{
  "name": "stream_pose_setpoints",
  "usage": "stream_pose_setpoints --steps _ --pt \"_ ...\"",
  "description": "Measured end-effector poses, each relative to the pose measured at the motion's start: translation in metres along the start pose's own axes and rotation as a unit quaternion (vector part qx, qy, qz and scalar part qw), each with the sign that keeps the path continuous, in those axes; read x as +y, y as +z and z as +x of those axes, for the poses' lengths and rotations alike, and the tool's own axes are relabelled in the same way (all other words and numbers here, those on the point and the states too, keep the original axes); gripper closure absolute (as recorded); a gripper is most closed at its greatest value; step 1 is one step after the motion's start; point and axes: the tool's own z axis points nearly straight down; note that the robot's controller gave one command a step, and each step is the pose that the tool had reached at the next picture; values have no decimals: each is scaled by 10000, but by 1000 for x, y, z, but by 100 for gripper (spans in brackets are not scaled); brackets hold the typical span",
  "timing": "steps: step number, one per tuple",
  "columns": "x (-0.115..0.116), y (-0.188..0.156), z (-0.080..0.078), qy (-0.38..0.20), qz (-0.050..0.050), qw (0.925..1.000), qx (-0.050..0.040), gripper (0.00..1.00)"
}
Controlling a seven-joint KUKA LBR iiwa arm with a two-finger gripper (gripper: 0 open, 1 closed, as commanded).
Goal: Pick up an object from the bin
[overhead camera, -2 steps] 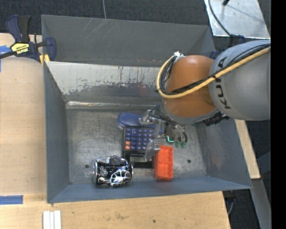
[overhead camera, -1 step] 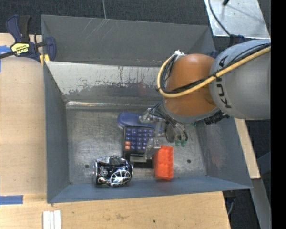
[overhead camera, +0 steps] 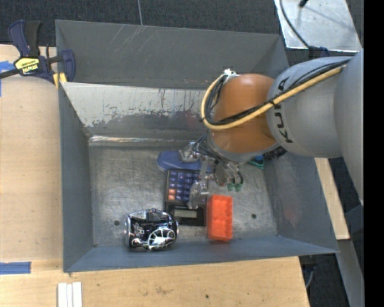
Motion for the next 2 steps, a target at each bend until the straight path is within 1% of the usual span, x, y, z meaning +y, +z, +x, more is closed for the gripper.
stream_pose_setpoints --steps 1,2 --pt "0 0 -2 -64 -4 10000 -20 0" --pt "6 7 -20 247 -4 9997 36 0"
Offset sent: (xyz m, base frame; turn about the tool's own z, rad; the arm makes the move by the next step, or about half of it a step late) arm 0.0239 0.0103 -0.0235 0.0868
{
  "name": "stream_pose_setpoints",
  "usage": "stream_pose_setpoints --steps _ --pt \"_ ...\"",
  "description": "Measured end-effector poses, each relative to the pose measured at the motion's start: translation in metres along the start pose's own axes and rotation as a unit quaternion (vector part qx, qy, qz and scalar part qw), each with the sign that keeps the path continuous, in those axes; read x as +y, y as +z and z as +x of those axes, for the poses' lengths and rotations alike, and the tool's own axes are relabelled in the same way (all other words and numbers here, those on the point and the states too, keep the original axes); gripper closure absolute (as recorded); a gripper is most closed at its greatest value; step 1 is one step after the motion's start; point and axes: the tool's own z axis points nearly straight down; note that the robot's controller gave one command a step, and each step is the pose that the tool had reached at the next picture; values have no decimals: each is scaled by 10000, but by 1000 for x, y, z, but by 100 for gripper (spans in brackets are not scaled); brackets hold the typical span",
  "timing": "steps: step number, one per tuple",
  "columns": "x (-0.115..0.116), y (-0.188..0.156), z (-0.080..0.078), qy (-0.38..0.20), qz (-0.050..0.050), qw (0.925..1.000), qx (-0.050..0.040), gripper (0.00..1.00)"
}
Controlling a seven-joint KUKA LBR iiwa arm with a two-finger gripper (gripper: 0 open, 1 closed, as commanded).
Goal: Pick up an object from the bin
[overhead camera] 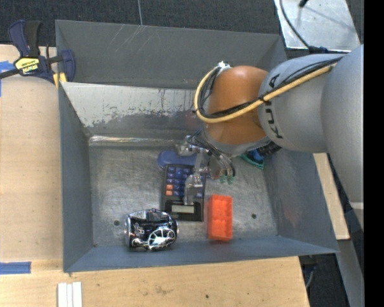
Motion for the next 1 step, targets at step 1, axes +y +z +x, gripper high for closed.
stream_pose_setpoints --steps 1 --pt "2 7 -13 -272 3 9996 -31 0"
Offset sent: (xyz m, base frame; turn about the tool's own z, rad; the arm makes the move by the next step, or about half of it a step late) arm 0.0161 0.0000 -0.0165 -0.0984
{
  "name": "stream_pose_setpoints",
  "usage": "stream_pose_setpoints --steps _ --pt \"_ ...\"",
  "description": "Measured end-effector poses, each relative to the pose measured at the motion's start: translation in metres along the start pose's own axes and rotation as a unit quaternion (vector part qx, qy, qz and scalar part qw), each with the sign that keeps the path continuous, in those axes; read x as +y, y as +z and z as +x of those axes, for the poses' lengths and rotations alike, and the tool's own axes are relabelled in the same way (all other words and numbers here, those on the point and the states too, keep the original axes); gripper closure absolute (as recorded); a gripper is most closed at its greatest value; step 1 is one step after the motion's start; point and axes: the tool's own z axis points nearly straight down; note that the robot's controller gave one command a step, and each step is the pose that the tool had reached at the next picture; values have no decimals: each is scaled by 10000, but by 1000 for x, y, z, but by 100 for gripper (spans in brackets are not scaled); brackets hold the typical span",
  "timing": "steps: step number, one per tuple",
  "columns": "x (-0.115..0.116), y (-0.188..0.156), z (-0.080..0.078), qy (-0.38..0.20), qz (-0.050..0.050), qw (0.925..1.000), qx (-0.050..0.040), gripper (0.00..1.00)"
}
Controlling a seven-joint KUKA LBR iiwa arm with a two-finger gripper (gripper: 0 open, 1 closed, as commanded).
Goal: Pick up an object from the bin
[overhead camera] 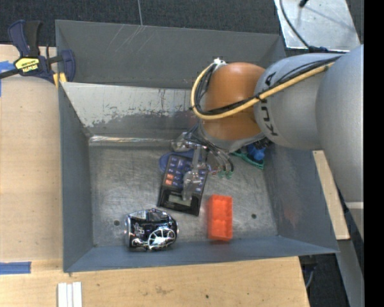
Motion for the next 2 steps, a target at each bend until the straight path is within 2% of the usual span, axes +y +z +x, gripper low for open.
stream_pose_setpoints --steps 1,2 --pt "0 3 -5 -221 -23 9997 103 100" --pt "0 3 -5 -220 -23 9997 103 100"
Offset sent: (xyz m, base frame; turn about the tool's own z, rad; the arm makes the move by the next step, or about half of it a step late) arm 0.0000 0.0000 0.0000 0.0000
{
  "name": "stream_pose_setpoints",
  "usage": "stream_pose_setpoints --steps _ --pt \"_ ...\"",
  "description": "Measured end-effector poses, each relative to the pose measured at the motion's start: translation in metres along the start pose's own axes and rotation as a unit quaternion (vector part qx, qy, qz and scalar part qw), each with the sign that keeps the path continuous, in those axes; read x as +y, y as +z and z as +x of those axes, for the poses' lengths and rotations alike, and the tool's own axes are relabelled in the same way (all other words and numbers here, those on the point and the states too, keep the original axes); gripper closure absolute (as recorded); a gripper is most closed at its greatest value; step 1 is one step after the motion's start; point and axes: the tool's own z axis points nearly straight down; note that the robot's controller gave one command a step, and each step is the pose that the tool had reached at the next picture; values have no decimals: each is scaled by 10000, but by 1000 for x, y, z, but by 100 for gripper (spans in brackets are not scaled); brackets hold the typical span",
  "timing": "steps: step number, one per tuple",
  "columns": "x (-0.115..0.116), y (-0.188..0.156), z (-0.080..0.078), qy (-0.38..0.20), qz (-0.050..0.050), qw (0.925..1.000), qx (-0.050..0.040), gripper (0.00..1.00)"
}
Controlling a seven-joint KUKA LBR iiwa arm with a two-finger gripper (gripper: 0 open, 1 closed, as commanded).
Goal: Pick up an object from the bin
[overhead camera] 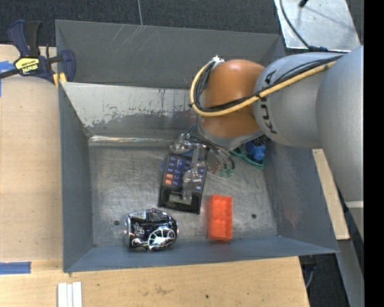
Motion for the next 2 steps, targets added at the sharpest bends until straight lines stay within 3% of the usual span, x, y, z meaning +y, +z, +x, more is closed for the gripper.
stream_pose_setpoints --steps 2 --pt "1 -5 0 -3 2 10000 -21 100"
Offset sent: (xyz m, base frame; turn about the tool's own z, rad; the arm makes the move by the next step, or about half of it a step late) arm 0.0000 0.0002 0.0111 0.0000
